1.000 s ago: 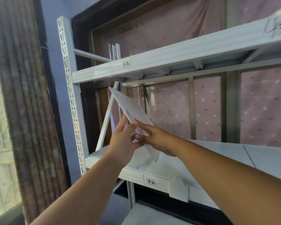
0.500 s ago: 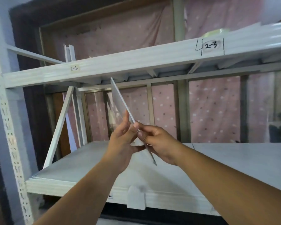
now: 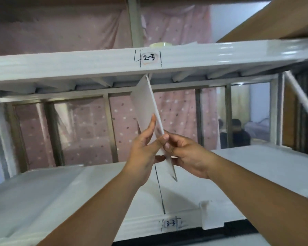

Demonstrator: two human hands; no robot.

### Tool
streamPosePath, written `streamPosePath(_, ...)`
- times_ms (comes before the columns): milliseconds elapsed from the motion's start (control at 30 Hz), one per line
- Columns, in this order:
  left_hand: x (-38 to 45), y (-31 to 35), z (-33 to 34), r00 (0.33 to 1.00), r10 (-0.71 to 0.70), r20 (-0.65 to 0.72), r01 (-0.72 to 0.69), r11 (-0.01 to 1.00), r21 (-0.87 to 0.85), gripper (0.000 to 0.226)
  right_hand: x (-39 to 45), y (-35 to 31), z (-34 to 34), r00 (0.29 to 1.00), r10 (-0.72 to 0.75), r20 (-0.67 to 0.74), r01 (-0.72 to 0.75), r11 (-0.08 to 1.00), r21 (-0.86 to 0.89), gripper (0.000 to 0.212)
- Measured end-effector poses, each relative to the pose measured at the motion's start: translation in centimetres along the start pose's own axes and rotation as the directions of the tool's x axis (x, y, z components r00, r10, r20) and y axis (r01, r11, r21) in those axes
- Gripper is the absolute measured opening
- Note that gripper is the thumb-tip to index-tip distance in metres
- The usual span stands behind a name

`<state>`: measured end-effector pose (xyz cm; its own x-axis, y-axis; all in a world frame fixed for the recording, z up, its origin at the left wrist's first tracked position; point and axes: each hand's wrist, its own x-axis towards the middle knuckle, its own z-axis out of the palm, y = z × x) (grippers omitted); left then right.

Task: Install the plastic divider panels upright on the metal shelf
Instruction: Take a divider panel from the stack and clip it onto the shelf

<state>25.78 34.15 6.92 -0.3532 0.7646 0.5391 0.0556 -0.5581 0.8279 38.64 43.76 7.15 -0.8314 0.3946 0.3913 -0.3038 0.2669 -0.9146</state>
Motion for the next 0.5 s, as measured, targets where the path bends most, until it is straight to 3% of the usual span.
streamPosePath(233, 2.3, -3.2, 8.2, 0.994, -0.045, 0.101, 0.047, 0.999, -0.018, 0.066, -4.8, -0.8, -7.7, 0.995, -0.006, -0.096, 0.003, 0.999, -0.039, 0.041)
streamPosePath(500, 4.4, -7.1, 19.0, 0.97, -0.077, 0.231, 0.09, 0.995, -0.042, 0.072, -11.5, -1.7, -16.7, 0.978, -0.005, -0.21, -0.011, 0.997, -0.074, 0.04)
